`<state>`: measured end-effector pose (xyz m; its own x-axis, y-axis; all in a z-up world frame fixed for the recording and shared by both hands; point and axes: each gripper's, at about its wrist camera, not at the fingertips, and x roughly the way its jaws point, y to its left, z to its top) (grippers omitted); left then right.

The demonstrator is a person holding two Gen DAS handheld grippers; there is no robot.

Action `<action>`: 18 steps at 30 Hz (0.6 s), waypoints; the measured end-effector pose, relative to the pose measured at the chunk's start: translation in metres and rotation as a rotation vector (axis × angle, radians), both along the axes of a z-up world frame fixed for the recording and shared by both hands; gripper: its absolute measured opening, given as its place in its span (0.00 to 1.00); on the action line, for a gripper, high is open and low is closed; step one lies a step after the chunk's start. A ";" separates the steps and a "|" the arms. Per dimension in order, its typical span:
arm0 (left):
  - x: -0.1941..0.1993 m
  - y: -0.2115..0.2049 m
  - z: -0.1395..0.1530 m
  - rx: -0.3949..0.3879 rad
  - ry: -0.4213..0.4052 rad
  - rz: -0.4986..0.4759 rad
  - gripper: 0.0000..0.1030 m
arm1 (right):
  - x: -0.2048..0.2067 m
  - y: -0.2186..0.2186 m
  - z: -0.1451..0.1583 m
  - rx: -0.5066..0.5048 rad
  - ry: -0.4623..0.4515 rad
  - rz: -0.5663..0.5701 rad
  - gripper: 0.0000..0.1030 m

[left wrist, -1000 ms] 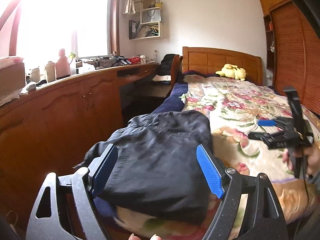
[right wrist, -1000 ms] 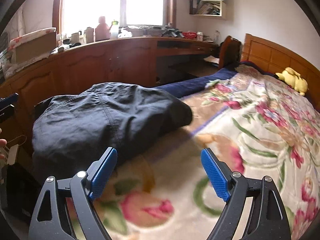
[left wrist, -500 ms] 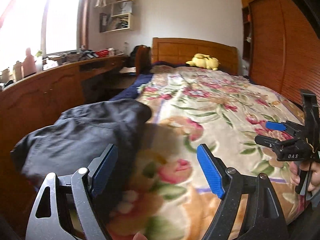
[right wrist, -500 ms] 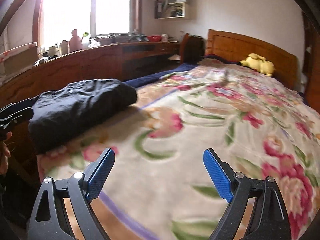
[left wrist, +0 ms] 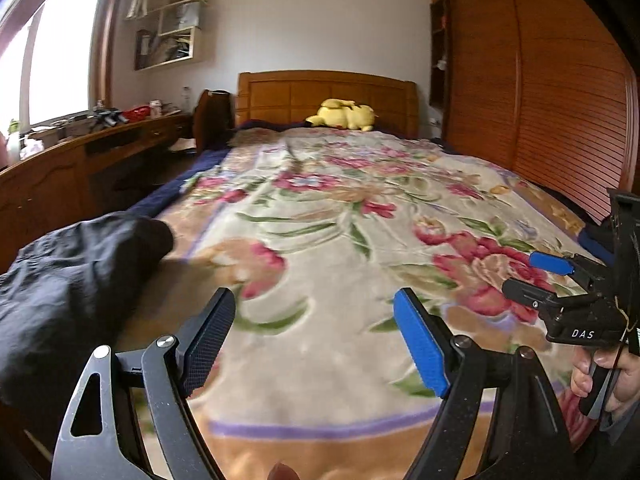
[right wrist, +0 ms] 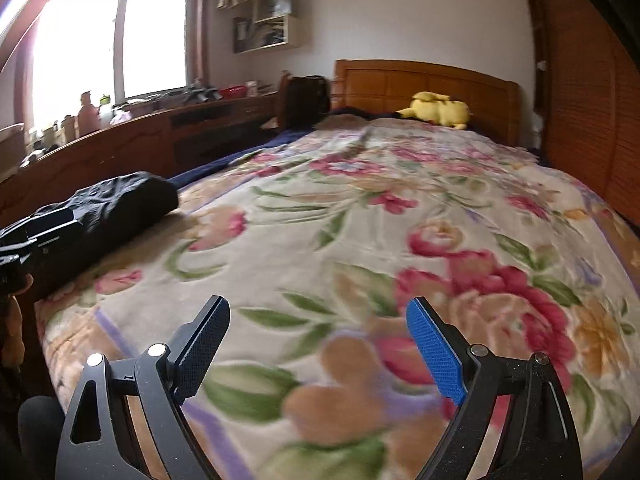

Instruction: Fold large clothes

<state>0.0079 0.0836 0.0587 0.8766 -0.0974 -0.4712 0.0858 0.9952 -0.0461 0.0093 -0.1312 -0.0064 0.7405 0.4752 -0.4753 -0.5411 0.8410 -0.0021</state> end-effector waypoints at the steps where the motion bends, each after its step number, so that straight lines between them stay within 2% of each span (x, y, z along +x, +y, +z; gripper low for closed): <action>1: 0.002 -0.005 -0.001 -0.001 0.002 -0.006 0.80 | 0.001 -0.004 0.000 0.007 -0.004 -0.011 0.88; 9: 0.026 -0.059 -0.001 0.003 -0.003 -0.052 0.80 | 0.002 -0.033 -0.001 0.064 -0.031 -0.089 0.88; 13: 0.033 -0.079 0.008 0.022 -0.036 -0.047 0.80 | -0.002 -0.038 0.004 0.087 -0.058 -0.124 0.88; 18: 0.035 -0.093 0.018 0.000 -0.077 -0.051 0.80 | -0.019 -0.045 0.014 0.105 -0.124 -0.162 0.88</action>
<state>0.0428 -0.0095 0.0771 0.9040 -0.1430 -0.4028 0.1398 0.9895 -0.0375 -0.0101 -0.1764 0.0081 0.8605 0.3878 -0.3304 -0.4004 0.9158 0.0320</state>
